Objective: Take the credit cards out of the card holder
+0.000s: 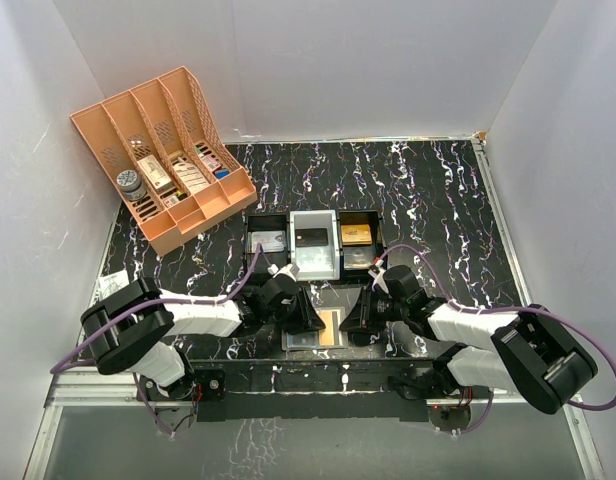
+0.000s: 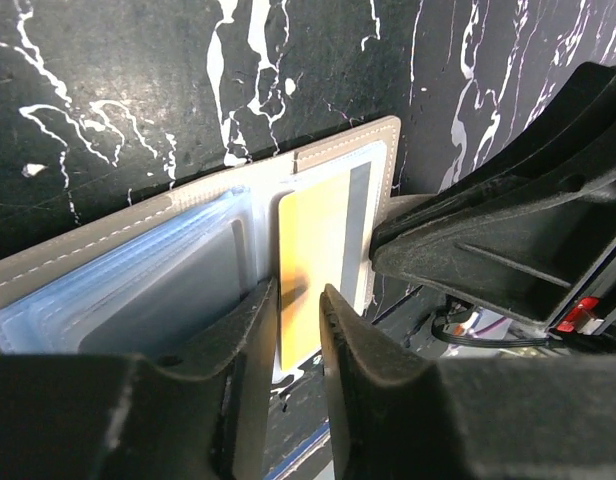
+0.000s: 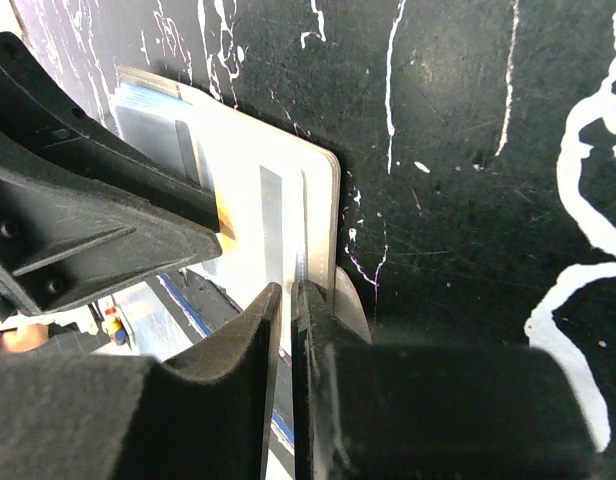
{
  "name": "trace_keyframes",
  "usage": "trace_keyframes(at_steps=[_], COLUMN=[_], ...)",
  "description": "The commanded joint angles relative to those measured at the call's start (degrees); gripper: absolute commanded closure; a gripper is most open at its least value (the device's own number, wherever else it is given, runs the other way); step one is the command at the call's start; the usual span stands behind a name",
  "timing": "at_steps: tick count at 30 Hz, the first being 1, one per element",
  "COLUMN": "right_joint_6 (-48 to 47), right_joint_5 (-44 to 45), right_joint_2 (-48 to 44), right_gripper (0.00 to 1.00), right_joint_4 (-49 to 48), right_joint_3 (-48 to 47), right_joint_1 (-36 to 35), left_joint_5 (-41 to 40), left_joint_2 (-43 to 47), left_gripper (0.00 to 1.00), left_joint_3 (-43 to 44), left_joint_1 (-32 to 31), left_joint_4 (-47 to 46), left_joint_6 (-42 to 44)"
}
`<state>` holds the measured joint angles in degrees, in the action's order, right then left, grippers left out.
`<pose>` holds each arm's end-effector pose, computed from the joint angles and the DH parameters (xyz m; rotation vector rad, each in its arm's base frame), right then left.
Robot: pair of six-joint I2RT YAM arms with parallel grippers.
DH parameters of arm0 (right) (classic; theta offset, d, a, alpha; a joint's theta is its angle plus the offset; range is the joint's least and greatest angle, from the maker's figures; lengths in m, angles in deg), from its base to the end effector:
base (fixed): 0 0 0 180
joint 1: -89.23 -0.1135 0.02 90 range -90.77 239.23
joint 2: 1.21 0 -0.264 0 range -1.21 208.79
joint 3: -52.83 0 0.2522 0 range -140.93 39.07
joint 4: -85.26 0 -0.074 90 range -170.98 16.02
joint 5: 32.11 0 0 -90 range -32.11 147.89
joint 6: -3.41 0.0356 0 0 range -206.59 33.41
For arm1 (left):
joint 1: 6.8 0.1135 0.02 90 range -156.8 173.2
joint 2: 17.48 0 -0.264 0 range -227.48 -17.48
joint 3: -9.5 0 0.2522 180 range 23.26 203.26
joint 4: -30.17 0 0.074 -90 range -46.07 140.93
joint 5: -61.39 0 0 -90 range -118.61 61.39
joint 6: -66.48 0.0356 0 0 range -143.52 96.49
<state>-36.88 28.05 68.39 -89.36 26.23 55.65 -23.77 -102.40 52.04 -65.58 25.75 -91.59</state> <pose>0.1419 0.1155 0.1105 0.1071 2.6869 1.2084 0.1370 -0.2318 0.1391 -0.1548 2.5580 -1.1670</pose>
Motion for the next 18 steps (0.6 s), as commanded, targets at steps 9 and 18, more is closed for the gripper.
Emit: trace_keyframes(at_steps=[9, 18], right_joint_6=[-3.5, -4.6], right_joint_5=[5.6, 6.5], right_joint_2=[3.5, 4.5], right_gripper=[0.91, 0.91], right_joint_4=[7.3, 9.2], right_joint_3=[1.7, -0.2], right_joint_1=[-0.6, -0.5], left_joint_5=[-1.5, -3.9], left_joint_2=[3.4, 8.3], left_gripper=[1.00, 1.00], left_joint_3=[-4.5, -5.3], left_joint_1=[-0.3, -0.3], left_joint_4=[-2.3, 2.8], left_joint_6=[-0.4, 0.2])
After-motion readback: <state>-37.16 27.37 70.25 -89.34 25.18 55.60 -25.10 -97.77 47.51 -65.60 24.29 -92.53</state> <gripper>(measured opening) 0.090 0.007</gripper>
